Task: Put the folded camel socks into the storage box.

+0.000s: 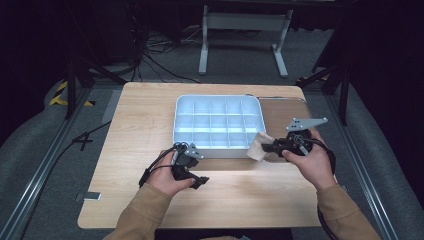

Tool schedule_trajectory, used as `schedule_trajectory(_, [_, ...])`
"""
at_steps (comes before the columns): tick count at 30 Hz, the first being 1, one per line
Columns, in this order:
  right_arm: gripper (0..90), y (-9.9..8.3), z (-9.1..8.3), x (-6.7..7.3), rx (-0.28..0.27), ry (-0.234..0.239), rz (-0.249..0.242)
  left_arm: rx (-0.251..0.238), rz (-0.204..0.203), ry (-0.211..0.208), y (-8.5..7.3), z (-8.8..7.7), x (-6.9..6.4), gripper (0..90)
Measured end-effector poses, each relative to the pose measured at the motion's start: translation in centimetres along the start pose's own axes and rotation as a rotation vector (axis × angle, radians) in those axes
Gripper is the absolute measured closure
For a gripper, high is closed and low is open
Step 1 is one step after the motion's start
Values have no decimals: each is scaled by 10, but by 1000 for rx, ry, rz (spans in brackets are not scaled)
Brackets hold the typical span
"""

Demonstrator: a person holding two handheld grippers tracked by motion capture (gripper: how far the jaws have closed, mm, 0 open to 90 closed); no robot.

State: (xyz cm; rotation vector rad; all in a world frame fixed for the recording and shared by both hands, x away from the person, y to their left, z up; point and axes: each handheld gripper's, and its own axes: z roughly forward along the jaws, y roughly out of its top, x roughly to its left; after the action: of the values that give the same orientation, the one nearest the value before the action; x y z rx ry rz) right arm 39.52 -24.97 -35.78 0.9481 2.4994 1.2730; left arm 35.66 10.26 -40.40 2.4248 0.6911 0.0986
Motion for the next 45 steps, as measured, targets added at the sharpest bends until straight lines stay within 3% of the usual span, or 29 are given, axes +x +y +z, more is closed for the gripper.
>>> schedule_trajectory(14, [737, 20, 2, -19, 24, -43, -4, -15, -34, 19, -8, -9, 6, 313])
schedule_trajectory(23, [734, 31, 19, -32, 75, -54, -17, -22, -70, 42, -21, -17, 8, 307])
schedule_trajectory(28, [734, 35, 29, -42, 115, -81, -45, -29, -101, 63, -30, -25, 12, 304])
schedule_trajectory(36, [733, 38, 34, -49, 158, -112, -64, -30, -116, 81, -37, -31, 12, 302])
schedule_trajectory(45, [733, 43, 44, -50, 224, -149, -119, -31, -107, 79, -37, -31, 12, 302])
